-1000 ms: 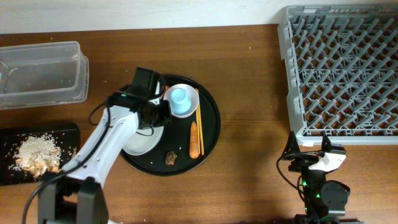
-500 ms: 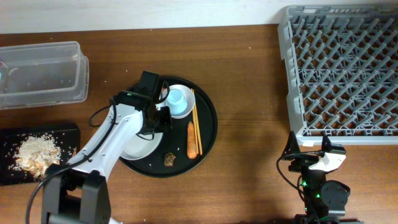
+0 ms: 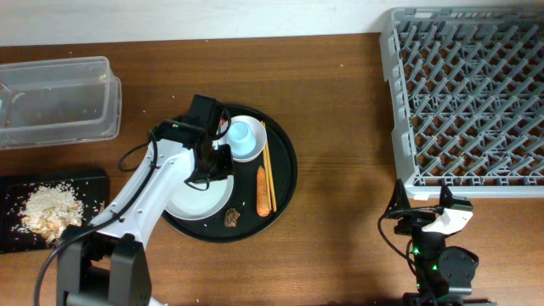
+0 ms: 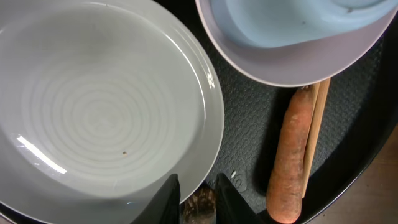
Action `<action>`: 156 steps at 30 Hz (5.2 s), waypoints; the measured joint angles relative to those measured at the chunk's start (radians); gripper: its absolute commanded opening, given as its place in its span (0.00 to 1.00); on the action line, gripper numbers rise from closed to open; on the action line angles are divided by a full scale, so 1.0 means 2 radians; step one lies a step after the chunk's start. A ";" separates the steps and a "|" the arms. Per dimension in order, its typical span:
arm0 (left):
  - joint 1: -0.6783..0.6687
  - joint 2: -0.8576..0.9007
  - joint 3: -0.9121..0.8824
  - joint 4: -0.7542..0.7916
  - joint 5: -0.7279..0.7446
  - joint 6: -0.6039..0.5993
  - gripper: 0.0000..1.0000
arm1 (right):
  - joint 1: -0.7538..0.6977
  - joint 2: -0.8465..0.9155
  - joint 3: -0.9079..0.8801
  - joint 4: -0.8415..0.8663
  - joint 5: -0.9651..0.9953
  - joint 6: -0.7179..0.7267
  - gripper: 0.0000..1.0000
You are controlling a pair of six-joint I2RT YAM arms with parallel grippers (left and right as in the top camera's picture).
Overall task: Sort waste into correct bins and load items into the dishwasher rack
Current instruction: 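Carry the empty plate back and set it on the round tray, then grasp the brown shell piece on the tray with the left gripper, then carry the shell piece left and drop it on the black tray, then reach the left gripper to the carrot and grasp it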
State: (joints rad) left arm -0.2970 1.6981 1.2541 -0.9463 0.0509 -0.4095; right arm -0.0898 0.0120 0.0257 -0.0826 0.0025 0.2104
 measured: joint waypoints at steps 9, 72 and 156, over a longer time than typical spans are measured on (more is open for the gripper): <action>-0.002 0.000 0.028 -0.084 0.039 0.007 0.25 | 0.000 0.000 0.000 0.000 0.000 0.000 0.98; -0.090 0.001 -0.155 0.072 -0.001 -0.006 0.25 | 0.000 0.000 0.000 0.000 0.000 0.000 0.98; 0.050 -0.038 0.015 -0.008 0.117 0.010 0.42 | 0.000 0.000 0.000 0.000 0.000 0.000 0.98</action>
State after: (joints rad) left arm -0.1963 1.6215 1.2839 -0.9623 0.2852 -0.3885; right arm -0.0898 0.0120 0.0257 -0.0830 0.0029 0.2104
